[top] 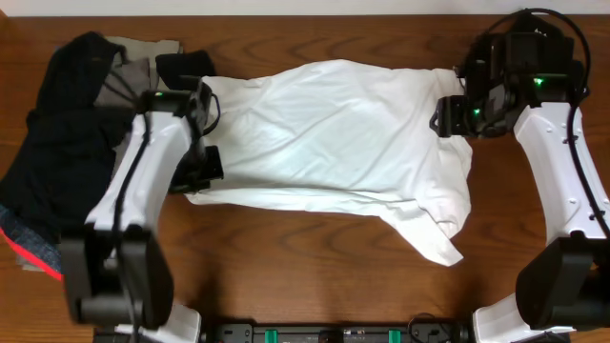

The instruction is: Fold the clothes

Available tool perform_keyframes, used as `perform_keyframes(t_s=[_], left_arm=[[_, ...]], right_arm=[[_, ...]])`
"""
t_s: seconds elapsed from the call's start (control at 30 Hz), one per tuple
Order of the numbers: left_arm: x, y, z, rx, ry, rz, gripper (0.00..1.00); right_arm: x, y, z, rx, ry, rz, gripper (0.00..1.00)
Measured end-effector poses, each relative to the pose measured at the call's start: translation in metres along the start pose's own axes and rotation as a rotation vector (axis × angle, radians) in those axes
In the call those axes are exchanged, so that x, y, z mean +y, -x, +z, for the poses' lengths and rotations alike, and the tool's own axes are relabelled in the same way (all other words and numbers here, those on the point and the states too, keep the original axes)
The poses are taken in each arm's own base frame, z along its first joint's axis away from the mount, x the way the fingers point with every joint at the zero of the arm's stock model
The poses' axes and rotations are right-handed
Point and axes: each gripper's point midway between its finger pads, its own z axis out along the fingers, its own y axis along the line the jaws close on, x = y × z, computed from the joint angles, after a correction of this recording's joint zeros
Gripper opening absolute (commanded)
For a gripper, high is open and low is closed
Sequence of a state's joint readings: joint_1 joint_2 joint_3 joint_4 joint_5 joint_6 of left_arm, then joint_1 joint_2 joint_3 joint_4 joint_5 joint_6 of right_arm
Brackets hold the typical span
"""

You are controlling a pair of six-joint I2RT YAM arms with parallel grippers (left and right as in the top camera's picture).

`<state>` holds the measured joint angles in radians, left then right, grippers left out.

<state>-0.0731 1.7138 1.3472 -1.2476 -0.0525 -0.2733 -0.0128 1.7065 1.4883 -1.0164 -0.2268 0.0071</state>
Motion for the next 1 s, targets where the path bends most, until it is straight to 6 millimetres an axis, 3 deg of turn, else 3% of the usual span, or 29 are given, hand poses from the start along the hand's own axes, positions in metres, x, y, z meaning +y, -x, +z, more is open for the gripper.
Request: perform_keyframes(t_s=[0.17,0.37,0.67,0.7,0.73,0.8,0.83,0.87,1.0], left_arm=[[0.01,-0.022,-0.018,0.018,0.006,-0.02,0.06],[0.005,-0.041,-0.015,0.105,-0.03,-0.021,0.06],[0.01,-0.097,-0.002,0.339,-0.013,-0.023,0.08],[0.01,-0.1,0.0,0.352,-0.01,-0.023,0.12],[0.011,-0.103,0.002,0.364,-0.007,-0.022,0.24],[0.012,-0.109,0.006,0.389,-0.005,-0.023,0.72],[0.011,-0.111,0.009,0.397,-0.005,-0.03,0.88],[0.01,-0.113,0.013,0.404,-0.012,-0.033,0.96],[0.006,-0.116,0.02,0.415,-0.032,-0.041,1.0]], right_arm=[[-0.001,-0.01,0.0,0.042,-0.004,0.043,0.64],[-0.001,-0.032,-0.002,0.128,-0.008,0.08,0.66],[0.0,-0.034,-0.005,0.134,-0.009,0.093,0.68],[0.0,-0.034,-0.005,0.134,-0.009,0.094,0.68],[0.0,-0.034,-0.005,0.133,-0.009,0.095,0.68],[0.0,-0.034,-0.005,0.134,-0.009,0.097,0.68],[0.0,-0.034,-0.005,0.133,-0.009,0.098,0.68],[0.0,-0.034,-0.005,0.133,-0.009,0.098,0.68],[-0.001,-0.034,-0.005,0.13,-0.009,0.099,0.69]])
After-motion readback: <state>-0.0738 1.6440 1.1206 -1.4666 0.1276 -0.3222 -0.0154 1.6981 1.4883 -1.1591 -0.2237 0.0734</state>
